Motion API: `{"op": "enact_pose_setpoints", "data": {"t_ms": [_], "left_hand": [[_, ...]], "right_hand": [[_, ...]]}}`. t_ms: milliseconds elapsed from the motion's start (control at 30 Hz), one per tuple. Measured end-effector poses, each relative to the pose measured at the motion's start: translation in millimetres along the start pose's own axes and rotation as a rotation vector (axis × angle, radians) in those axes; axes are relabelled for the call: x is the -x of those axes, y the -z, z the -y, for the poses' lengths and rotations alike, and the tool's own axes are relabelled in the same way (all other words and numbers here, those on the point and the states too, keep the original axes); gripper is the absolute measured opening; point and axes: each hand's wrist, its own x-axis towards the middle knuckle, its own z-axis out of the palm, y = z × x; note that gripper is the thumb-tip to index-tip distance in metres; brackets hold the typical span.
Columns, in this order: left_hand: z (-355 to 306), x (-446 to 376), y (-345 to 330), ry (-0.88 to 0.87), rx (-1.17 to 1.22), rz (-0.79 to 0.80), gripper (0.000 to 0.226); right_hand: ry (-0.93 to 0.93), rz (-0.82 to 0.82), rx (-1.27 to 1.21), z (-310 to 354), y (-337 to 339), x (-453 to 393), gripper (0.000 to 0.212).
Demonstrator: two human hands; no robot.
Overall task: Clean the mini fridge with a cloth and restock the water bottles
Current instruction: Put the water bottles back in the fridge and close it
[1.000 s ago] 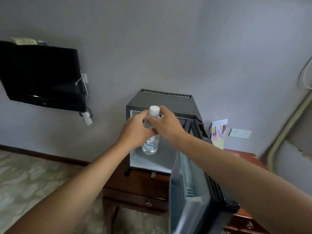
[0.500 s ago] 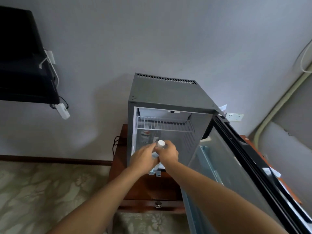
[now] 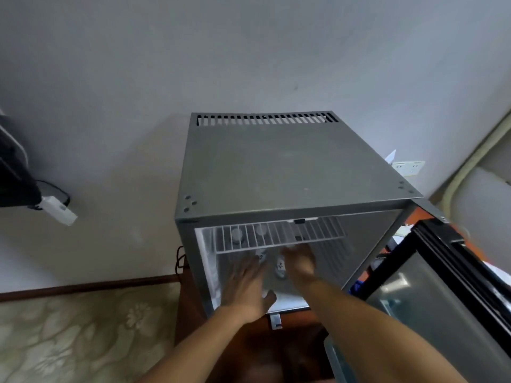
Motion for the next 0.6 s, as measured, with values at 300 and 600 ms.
{"op": "enact_pose_setpoints", "data": {"t_ms": [300, 600], "left_hand": [[18.0, -25.1, -8.3, -0.023, -0.006, -0.016, 0.083], [-5.4, 32.5, 26.5, -0.068, -0.009, 0.007, 0.084]], "right_hand": [[0.033, 0.128, 0.039, 3.9, -29.4, -50.7, 0.037], [0.071, -0.002, 0.158, 6.2, 5.2, 36.1, 0.058]]}}
